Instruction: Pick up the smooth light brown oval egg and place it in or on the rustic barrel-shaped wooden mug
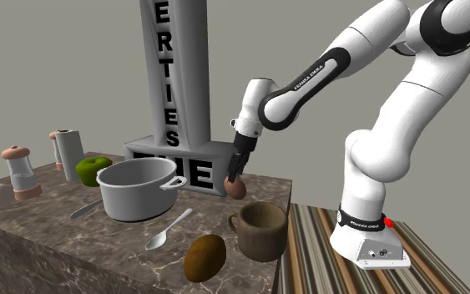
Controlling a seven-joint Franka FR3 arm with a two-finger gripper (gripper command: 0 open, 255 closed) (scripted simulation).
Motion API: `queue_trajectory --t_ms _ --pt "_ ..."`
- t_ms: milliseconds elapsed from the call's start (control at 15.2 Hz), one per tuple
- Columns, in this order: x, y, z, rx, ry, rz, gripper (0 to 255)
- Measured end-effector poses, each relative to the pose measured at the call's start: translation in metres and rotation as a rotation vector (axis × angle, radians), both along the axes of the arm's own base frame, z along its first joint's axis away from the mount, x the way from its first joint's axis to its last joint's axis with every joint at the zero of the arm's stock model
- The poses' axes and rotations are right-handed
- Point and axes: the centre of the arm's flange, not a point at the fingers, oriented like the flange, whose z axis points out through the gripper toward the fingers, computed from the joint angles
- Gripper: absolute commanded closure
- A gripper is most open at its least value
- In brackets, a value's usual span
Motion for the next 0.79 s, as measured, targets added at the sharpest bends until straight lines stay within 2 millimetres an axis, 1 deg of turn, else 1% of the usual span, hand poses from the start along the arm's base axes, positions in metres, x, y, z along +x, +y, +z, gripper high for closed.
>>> queue_trajectory --t_ms 330,726,792 --pt "0.007 0.001 -0.026 0.000 -0.001 -0.002 0" --pt "0.008 0.001 -0.029 0.000 -0.002 -0.002 0" --pt "0.008 0.001 -0.029 0.000 -0.002 -0.002 255"
